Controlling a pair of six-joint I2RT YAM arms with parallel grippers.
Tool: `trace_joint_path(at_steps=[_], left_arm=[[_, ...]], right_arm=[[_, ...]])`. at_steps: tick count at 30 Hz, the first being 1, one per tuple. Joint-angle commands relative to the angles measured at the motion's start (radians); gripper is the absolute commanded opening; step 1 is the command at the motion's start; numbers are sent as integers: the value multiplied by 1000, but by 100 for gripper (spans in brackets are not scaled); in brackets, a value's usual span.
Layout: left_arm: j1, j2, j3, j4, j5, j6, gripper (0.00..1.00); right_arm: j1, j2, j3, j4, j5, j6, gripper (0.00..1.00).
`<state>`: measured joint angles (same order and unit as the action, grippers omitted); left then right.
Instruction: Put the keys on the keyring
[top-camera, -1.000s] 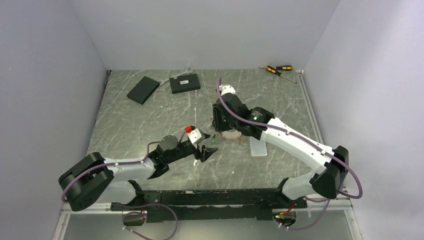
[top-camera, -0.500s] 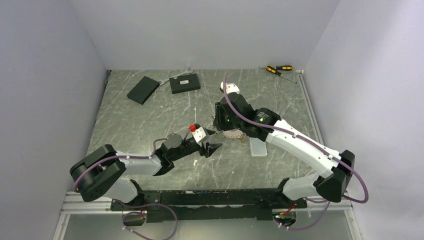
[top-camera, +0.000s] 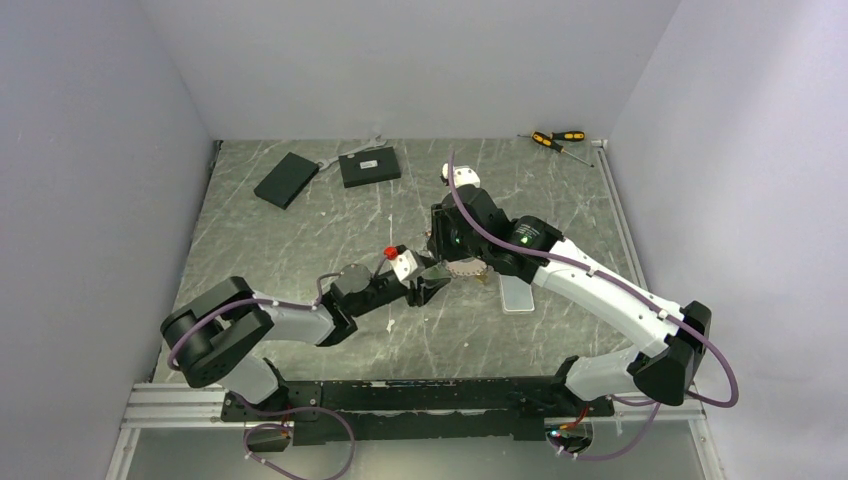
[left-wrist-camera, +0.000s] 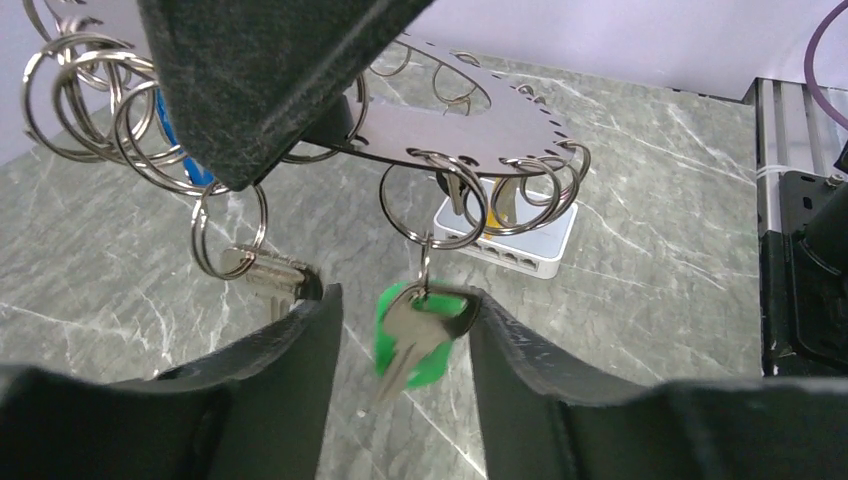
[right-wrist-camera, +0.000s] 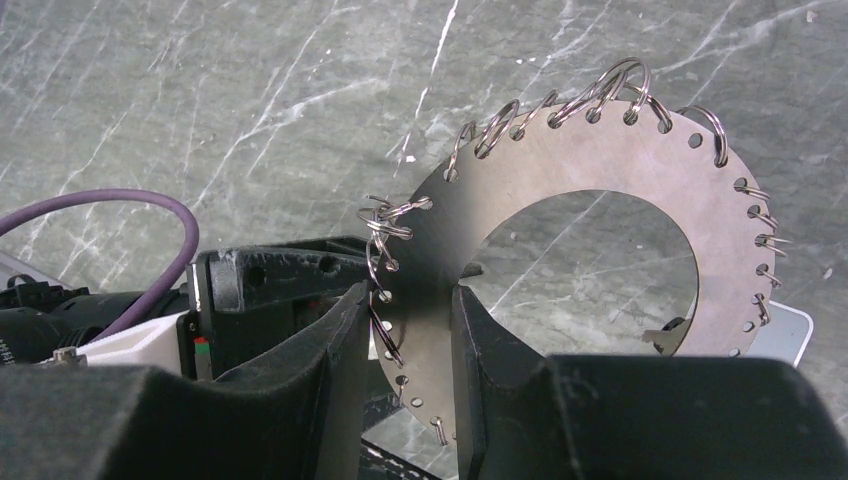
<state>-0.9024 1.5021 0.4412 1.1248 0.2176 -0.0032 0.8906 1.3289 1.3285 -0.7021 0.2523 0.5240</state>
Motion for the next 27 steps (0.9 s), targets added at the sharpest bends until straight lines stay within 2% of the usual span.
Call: trace_joint_path(at_steps=[1,4,5,11,17,23,24,27], left_arm=[[-5,16,40,96,17,11,44],[-5,15,50,74,27,12,7],[-4,10,51,62,27,15,0],[-6,-76,55,-64,-1,22,0],[-6,-241,111,-449,42,38,0],[-6,-394,221,-876,16,44,0],[-5,-408,242,-935,13,50,0],[-6,-437,300,-1078,17,72,0]], right_arm=[[-4,-38,23,50,14,-4,0],[-5,-40,22,50,18,-4,0],[-5,-41,21,50,19,-5,0],[-5,-44,10,52,23,-7,0],[-5,-51,-9,60,36,-10,0],[-9,-40,-26,73,38,-15,0],[-10,-38,-26,74,37,-16,3],[-12,-28,-21,72,27,-21,22]])
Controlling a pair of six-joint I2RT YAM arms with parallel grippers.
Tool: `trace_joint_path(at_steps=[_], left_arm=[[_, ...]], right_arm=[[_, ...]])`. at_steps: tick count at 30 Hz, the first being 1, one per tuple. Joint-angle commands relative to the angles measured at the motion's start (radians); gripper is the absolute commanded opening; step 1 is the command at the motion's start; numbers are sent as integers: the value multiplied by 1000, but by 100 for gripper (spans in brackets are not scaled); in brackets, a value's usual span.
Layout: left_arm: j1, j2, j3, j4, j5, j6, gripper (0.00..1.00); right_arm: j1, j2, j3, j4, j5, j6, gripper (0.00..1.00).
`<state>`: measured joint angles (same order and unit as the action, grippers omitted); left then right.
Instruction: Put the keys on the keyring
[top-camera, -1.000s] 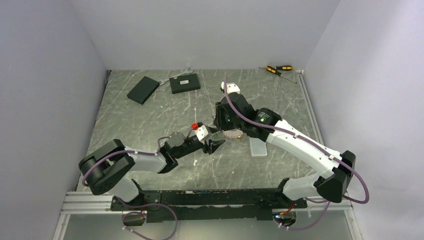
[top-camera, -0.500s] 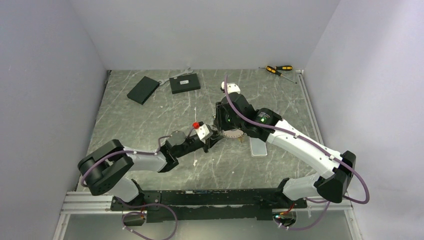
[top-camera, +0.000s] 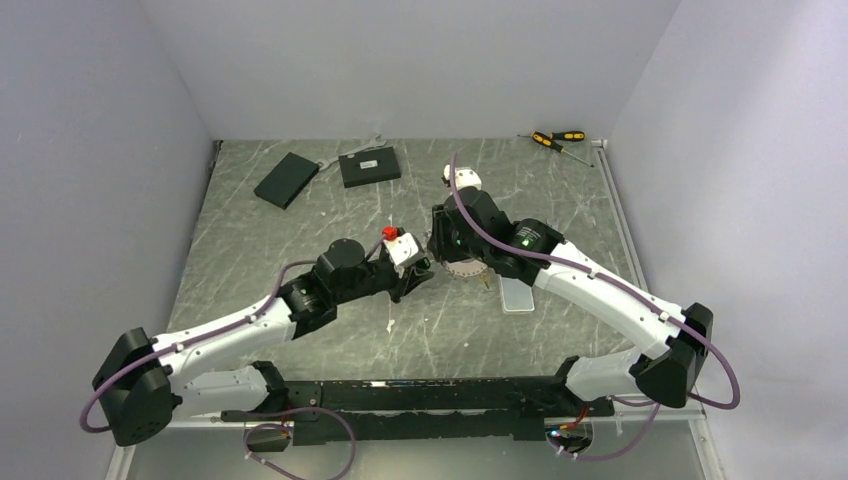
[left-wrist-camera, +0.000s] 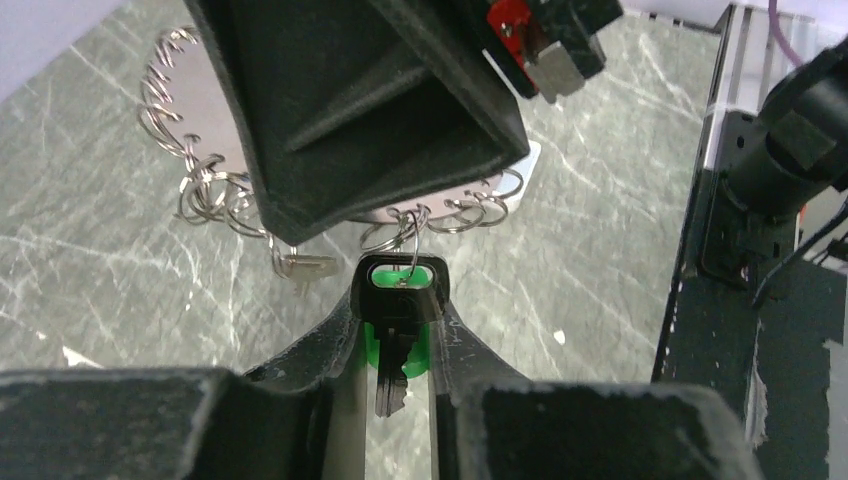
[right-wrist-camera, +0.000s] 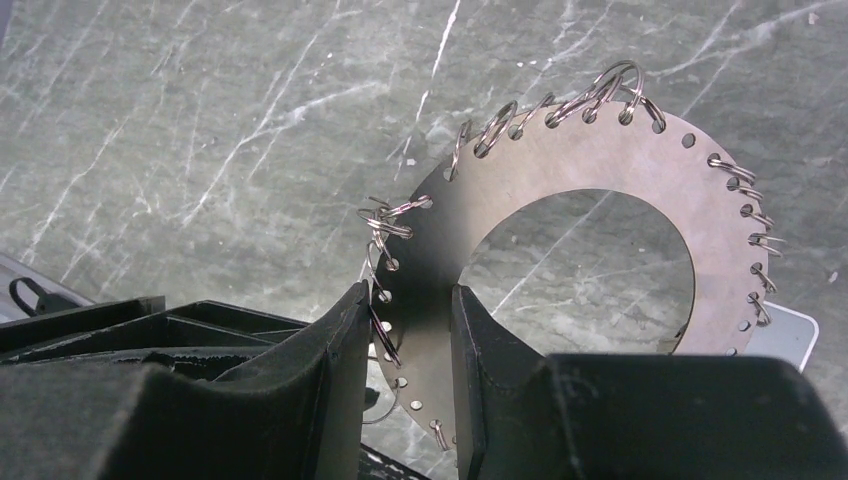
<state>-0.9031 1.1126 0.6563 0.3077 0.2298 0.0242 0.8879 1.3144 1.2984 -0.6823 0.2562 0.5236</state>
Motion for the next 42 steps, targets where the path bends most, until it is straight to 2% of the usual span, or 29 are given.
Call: trace_joint_path(at_steps=[1,4,10,21,25,28,30,32,35,42], left_arm=[[-4,-51,103,-295,7,53,0],[-2,-46,157,-403,9,78,0],[14,53,287,-502,22,93,0],[179,346,584,-596,50,79,0],[266,483,731,-587,58,17,0],[298,594,880,-643,17,-18,0],[326,656,917,-655,-7,-74,0],[349,692,912,-661,-19,-118,0],[388,691,827,-640,-37,-172,0],[473,564,563,-602,-89,-234,0]], right_arm=[[-10,-11,11,52,21,-22,30],[-14,-17,12,50,21,-26,46],[-28,-44,4,24,43,-36,65],[-71,-150,-73,-19,97,-42,72],[-98,-187,-101,-25,119,-50,73],[-116,-203,-108,-38,148,-57,74],[-122,-212,-110,-58,169,-59,74],[-126,-225,-120,-67,178,-59,75],[-132,-249,-143,-67,179,-57,75],[-141,-247,-169,-49,158,-69,76]])
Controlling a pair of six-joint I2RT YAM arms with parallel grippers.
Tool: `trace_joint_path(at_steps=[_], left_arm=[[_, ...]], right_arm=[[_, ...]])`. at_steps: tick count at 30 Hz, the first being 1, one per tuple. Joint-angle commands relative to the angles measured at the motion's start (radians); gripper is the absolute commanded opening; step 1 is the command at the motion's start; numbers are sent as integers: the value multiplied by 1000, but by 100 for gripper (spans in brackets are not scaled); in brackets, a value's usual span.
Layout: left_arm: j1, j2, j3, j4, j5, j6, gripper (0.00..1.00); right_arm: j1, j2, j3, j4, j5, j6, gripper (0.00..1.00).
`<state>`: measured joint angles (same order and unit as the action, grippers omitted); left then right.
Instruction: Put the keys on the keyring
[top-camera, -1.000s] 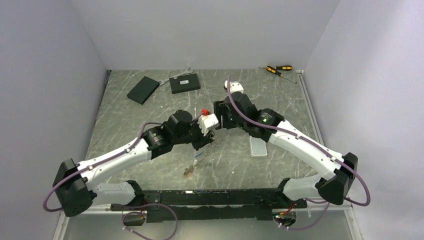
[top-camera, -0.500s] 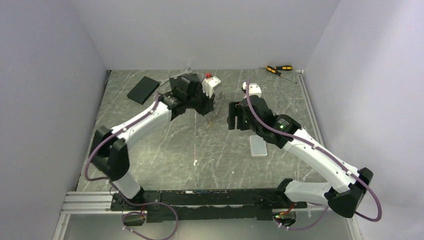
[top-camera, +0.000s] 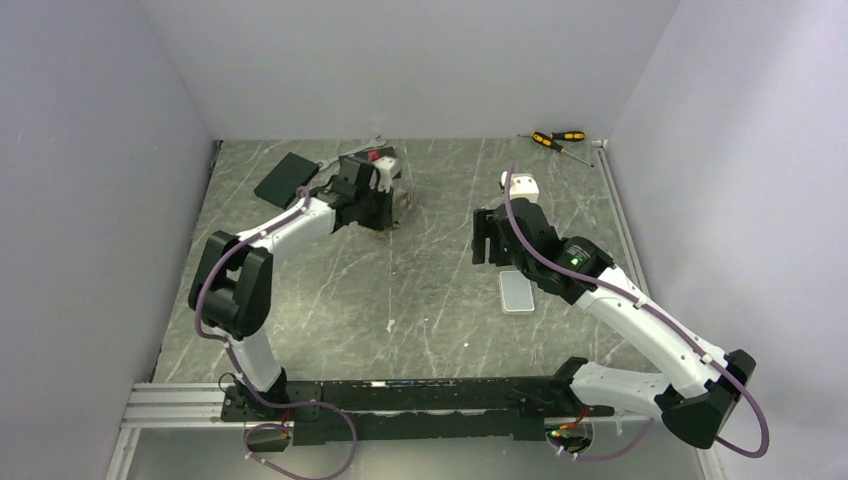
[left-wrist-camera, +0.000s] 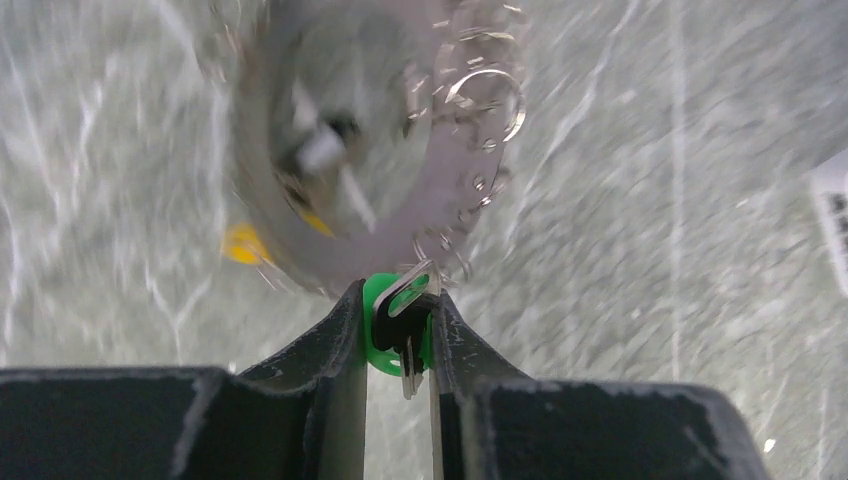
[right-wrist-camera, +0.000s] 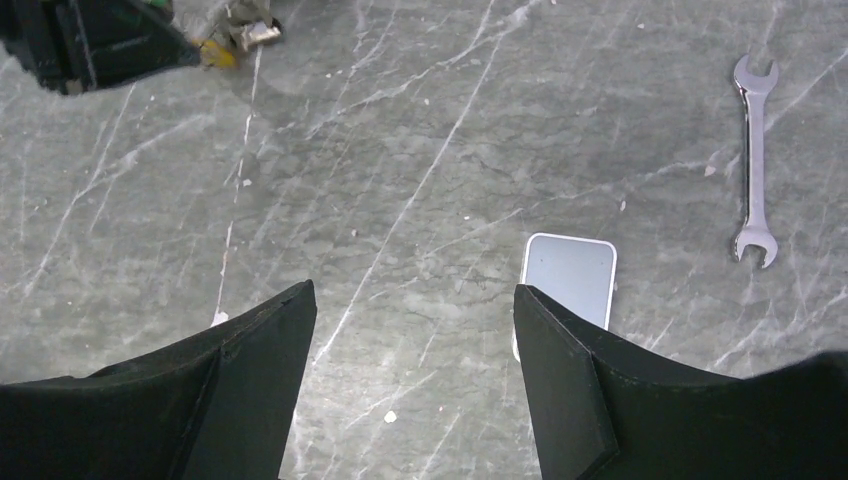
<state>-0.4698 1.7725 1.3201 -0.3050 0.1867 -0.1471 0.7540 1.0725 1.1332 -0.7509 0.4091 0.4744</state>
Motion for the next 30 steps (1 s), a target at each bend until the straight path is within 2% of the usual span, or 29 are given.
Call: trace_joint_path(at_steps=[1,9,18,23,26,28,29,30], left_arm=[[48,-112,-121,12,-49,-66,0],[84,-215,-301,-2,-66,-75,0],[77,-183,-353,-10,44,-116,0],[43,-224,-369,-72,25,-113,19],[12,-260,-355,-155,-32,-94,32],[-1,-292,-352,-200,-80,-92,45],[-4,-312,-351,-218,-99,-94,55],[-4,-333,-349,-237,-124,-97,73]], right_arm=[[-7,-2,-3,23,2,-22,76],[-10,30,9,40,-27,-30,76],[-10,27,-8,35,-36,-19,76],[-10,14,-19,20,-28,-17,76],[-10,8,-22,16,-21,-19,76],[-10,3,-24,18,-15,-21,76],[-10,0,-25,22,-13,-24,76],[-11,-4,-26,28,-12,-28,76]])
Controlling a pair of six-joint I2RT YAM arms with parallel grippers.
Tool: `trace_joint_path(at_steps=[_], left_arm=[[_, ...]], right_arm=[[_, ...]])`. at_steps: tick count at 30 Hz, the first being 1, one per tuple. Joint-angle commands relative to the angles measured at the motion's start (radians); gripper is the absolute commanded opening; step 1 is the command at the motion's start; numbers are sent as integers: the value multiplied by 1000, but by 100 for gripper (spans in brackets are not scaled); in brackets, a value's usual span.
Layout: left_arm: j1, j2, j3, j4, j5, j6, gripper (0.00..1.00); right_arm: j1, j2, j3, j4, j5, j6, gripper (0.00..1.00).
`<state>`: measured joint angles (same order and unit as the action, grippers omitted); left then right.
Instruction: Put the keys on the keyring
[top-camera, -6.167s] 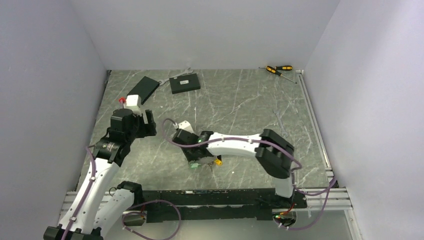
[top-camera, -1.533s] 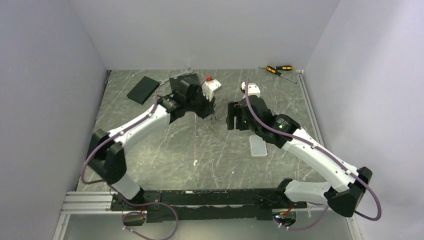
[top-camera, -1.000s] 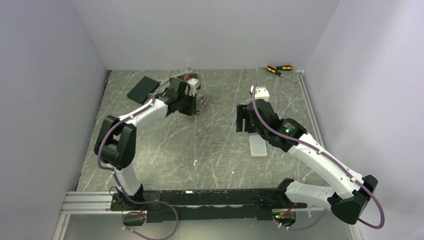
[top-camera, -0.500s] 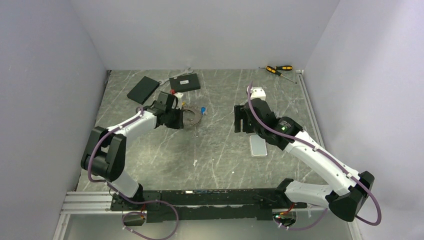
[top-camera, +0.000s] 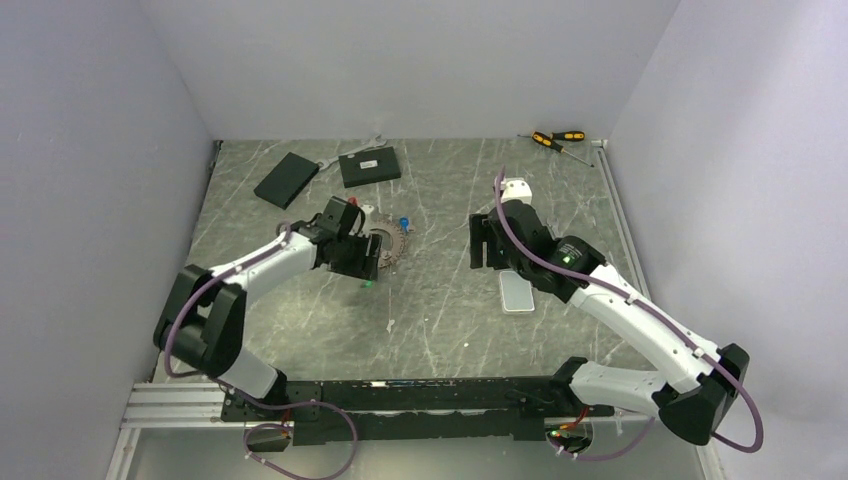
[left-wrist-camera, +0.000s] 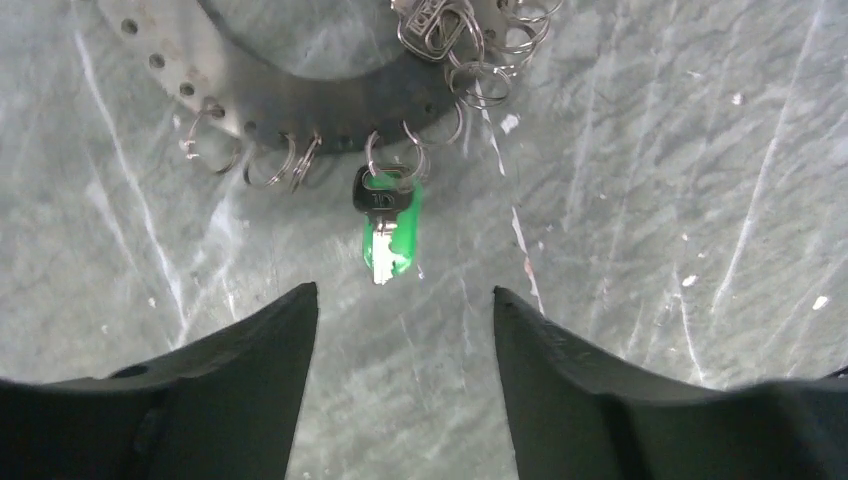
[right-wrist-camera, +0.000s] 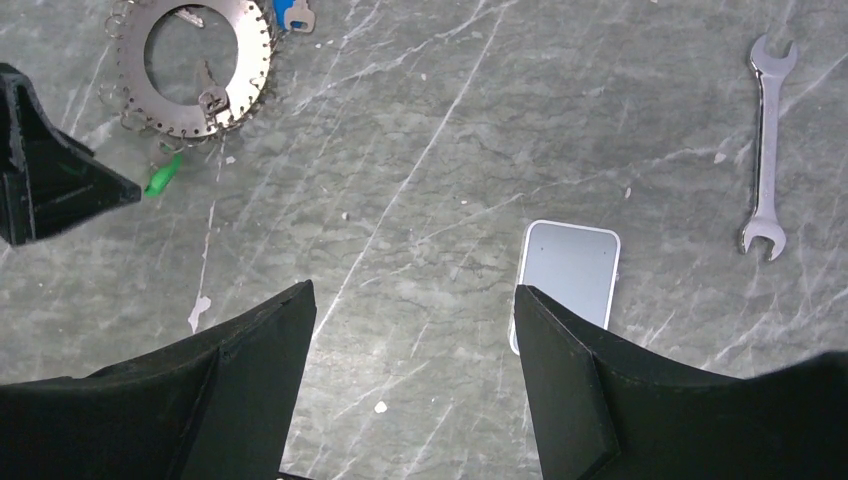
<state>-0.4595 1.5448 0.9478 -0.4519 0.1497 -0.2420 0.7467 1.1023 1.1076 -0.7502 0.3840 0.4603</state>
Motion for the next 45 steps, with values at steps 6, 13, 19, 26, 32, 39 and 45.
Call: trace_joint_path(at_steps=[6,13,19,26,32,39,45], left_arm=[[-15,-252,68,-174,-198,41,95],[-14,-500,69,-90,-387,117,100],[-15,-702,37,38,-498,186,100],[-14,-894,-138,206,-476,341,100],[-13,-953,-295,302,-599,307,99],[-13,-972,-319,329,-553,316,100],[-13,-965,-317,322,-548,320,99]], right_arm=[[-3,-77,9,78,11,-43,79],[-3,-140,24,149,54,-86,98],[-1,-199,19,246,70,-117,100],[-2,-283,-79,424,158,-69,100],[-1,-372,-217,574,179,-50,100],[-1,-356,-252,589,180,-25,100],[-1,-357,-269,627,157,-36,100]])
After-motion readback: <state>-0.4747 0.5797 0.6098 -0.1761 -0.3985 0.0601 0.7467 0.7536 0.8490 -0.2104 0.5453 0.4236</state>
